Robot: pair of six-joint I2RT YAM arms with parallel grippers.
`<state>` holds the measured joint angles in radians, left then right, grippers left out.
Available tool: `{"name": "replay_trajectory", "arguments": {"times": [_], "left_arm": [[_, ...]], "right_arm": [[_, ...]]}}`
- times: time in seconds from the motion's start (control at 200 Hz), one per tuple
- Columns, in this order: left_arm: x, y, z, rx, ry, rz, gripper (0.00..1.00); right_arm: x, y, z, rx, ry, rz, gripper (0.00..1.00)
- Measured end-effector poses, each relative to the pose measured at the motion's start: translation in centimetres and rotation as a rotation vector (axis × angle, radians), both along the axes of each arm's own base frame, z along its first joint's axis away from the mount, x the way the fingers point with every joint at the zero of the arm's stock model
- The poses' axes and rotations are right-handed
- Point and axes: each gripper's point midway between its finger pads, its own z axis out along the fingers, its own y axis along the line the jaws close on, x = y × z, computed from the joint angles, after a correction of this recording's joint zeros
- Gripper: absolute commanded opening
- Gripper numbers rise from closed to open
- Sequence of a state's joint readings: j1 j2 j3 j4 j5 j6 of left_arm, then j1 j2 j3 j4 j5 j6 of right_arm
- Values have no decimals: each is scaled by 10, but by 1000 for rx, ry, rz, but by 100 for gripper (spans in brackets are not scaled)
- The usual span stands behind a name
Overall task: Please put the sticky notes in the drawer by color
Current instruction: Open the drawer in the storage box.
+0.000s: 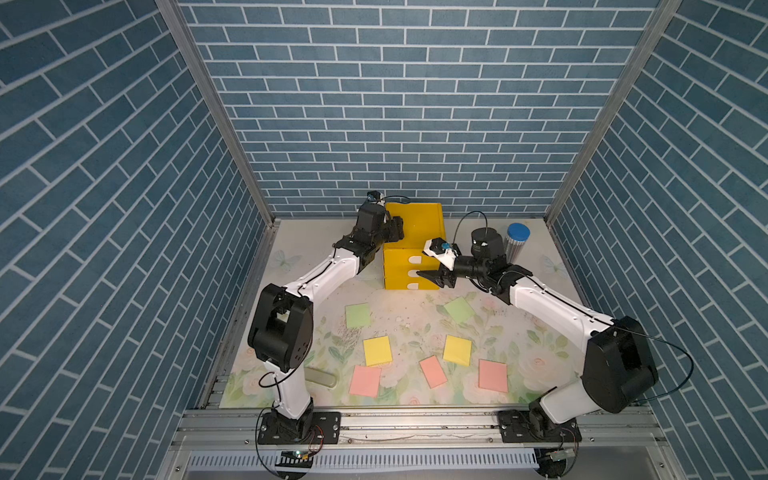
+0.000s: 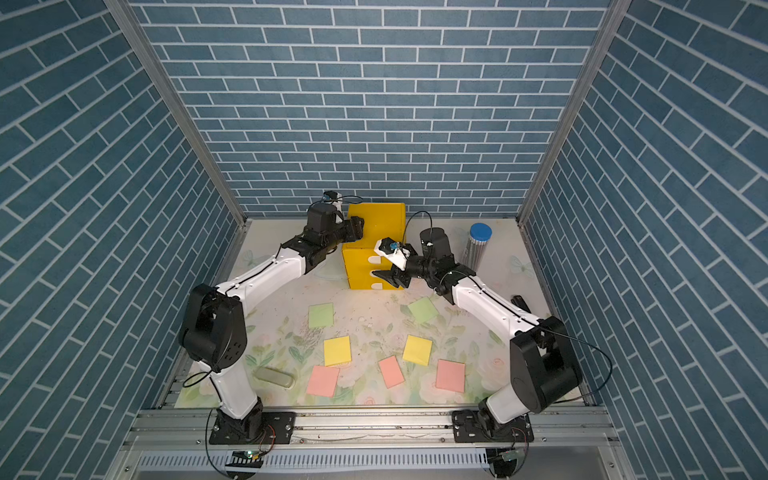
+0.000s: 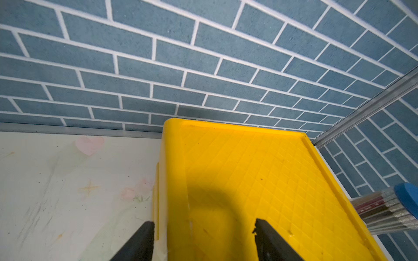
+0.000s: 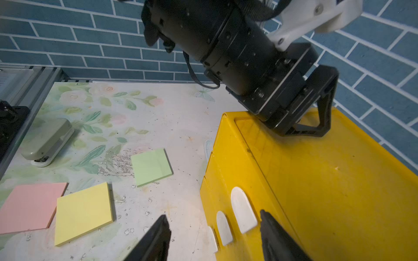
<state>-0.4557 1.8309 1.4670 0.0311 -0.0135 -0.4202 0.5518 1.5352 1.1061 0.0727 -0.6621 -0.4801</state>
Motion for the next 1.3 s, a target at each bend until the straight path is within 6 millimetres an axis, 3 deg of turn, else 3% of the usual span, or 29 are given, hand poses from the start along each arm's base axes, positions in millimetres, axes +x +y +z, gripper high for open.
{"name": "replay_trajectory", "arguments": {"times": [0.18, 0.335, 0.525, 1.11, 1.3], "left_arm": [[0, 0, 0, -3, -2, 1, 73], [0, -1, 1, -5, -3, -3, 72], [0, -2, 1, -11, -7, -10, 71], [0, -3, 1, -16, -17, -12, 68], [0, -1, 1, -14, -19, -6, 68]], "right_arm": [[9, 10, -15, -26, 10, 10, 65], [17, 17, -17, -39, -9, 20, 65], [22, 28, -20, -72, 12, 46, 59], [25, 24, -22, -162, 44, 50, 48], [27, 26, -22, -203, 81, 59, 40]]}}
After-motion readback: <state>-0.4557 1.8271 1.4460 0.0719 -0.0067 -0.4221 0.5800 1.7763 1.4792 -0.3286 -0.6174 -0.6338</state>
